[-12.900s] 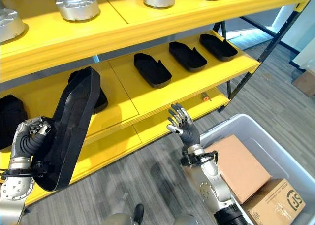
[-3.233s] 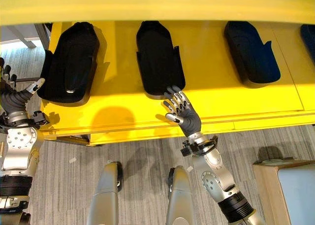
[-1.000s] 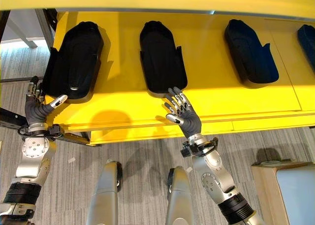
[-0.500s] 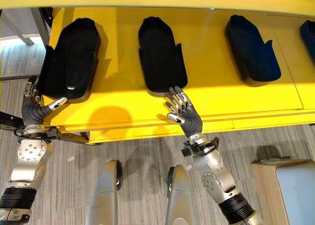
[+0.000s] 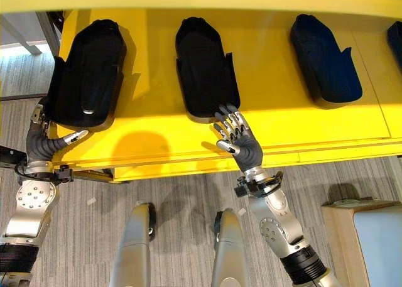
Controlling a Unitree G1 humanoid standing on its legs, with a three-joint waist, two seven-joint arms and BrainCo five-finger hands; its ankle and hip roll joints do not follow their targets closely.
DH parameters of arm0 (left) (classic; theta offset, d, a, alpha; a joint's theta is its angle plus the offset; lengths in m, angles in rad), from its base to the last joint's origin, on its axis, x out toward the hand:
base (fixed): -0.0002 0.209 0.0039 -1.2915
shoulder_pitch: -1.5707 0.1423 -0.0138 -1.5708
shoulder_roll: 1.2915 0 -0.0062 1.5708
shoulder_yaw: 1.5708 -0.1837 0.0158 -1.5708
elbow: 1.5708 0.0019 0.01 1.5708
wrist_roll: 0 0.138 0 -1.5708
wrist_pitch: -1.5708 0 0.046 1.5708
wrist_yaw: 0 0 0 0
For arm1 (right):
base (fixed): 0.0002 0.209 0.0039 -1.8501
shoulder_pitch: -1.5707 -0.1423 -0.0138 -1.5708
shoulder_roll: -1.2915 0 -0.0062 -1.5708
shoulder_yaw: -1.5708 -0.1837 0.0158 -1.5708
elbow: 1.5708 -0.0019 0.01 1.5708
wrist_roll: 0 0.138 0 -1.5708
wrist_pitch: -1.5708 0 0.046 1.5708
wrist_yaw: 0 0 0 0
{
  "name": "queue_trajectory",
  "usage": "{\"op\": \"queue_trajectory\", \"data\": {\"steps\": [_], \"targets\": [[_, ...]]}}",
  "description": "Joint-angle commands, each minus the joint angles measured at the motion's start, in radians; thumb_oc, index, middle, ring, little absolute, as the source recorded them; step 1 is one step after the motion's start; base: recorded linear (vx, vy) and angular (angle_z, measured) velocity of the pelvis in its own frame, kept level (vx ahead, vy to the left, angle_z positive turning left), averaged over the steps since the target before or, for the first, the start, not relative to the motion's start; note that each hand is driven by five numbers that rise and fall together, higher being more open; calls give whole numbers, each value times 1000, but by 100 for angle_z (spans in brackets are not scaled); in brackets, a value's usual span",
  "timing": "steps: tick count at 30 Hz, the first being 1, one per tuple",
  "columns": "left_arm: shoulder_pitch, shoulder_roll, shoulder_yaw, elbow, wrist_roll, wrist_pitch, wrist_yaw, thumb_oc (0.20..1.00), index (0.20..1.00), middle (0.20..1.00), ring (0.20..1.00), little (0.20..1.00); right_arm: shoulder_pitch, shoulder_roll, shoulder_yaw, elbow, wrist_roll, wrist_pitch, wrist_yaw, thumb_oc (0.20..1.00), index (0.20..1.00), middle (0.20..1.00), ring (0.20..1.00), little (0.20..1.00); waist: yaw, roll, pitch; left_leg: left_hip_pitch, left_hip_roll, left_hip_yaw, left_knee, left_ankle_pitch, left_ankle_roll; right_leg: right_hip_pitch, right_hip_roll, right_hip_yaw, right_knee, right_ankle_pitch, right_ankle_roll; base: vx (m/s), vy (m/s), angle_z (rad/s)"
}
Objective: Move parts from the plastic box to the shelf.
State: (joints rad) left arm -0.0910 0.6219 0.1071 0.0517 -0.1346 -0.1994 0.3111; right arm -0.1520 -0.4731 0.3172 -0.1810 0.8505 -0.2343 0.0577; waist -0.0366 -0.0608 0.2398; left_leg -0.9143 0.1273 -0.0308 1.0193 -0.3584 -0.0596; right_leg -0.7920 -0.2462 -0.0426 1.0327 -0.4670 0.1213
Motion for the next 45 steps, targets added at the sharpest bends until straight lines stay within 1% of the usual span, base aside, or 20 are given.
{"op": "queue_trajectory", "data": {"steps": [1, 11, 24, 39, 45], "targets": [[80, 48, -41, -144, 72, -57, -64, 1000, 1000, 1000, 1000, 1000, 31, -15, -12, -86, -2, -50, 21, 1000, 1000, 1000, 1000, 1000, 29, 4, -92, -2, -5, -8, 2, 12, 50, -95, 37, -4, -44, 156, -56, 0, 0, 0], [116, 81, -4, -197, 145, -60, -59, 1000, 1000, 1000, 1000, 1000, 35, -18, -24, -92, -3, -51, 28, 1000, 1000, 1000, 1000, 1000, 34, 4, -93, 0, -5, -7, 0, 12, 50, -96, 37, -4, -44, 158, -55, 0, 0, 0], [154, 108, 32, -256, 180, -68, -61, 1000, 1000, 1000, 1000, 1000, 40, -25, -29, -100, -5, -51, 32, 1000, 1000, 1000, 1000, 1000, 36, 5, -95, -1, -8, -5, 0, 10, 52, -95, 39, -4, -44, 158, -54, 0, 0, 0], [166, 101, 51, -263, 165, -74, -59, 1000, 1000, 1000, 1000, 1000, 39, -28, -27, -102, -4, -47, 32, 1000, 1000, 1000, 1000, 1000, 38, 6, -93, -2, -9, -3, 2, 10, 52, -96, 38, -2, -43, 159, -54, 0, 0, 0], [185, 78, 101, -277, 156, -86, -23, 1000, 1000, 1000, 1000, 1000, 33, -25, -33, -106, -6, -53, 31, 1000, 1000, 1000, 1000, 1000, 42, 6, -94, -4, -12, -4, -2, 13, 54, -96, 39, -3, -47, 161, -55, 0, 0, 0]]}}
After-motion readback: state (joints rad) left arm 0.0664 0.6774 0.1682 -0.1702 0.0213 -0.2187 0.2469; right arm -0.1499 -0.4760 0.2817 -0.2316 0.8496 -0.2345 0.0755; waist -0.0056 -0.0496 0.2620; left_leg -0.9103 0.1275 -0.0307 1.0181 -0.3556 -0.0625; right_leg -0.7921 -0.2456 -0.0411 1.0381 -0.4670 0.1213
